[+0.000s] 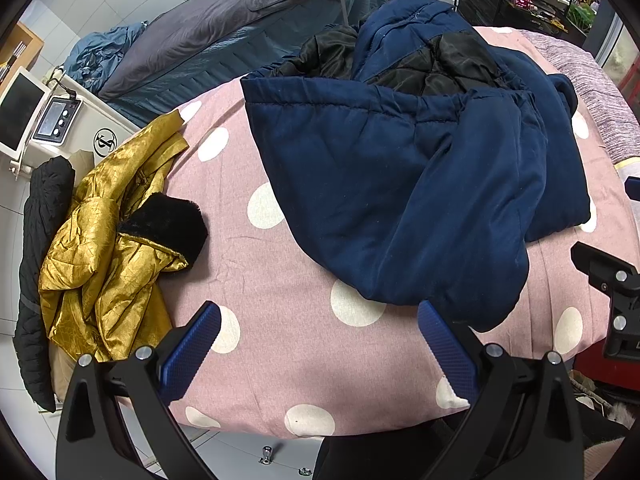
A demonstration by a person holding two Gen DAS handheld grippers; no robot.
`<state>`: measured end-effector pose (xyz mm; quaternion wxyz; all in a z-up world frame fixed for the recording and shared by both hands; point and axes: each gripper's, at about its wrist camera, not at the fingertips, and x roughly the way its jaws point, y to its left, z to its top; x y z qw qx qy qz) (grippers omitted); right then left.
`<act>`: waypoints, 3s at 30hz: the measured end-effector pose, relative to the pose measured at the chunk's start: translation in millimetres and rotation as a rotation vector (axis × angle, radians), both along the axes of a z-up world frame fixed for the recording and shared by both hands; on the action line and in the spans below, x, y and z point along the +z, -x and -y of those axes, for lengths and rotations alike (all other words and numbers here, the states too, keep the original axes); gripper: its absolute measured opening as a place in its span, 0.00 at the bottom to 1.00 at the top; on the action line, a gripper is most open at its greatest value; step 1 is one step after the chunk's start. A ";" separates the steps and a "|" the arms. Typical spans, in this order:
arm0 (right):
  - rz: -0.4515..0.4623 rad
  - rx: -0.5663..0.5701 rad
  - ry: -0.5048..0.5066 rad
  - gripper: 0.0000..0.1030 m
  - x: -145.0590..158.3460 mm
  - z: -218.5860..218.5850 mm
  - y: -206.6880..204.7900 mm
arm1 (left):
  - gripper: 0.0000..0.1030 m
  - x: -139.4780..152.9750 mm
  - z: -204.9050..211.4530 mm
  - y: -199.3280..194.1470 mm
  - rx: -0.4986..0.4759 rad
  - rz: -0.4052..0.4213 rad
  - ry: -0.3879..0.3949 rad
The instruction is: Fold large clothes
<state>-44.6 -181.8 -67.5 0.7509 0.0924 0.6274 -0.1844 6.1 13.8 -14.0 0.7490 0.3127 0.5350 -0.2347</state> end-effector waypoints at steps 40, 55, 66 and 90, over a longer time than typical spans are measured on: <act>0.189 -0.530 -0.315 0.86 -123.7 214.7 41.8 | 0.58 -130.7 152.3 -251.2 -0.124 -0.377 0.203; 0.304 -0.375 -0.359 0.09 -86.5 174.8 3.6 | 0.13 -23.6 10.7 -180.7 -0.068 -0.376 0.467; 0.296 -0.189 -0.396 0.07 -33.7 128.3 62.8 | 0.14 -98.6 -112.4 -36.5 0.045 -0.474 0.108; 0.375 -0.469 -0.304 0.75 25.9 120.0 88.2 | 0.94 -15.3 176.1 -159.0 -0.412 -0.033 0.254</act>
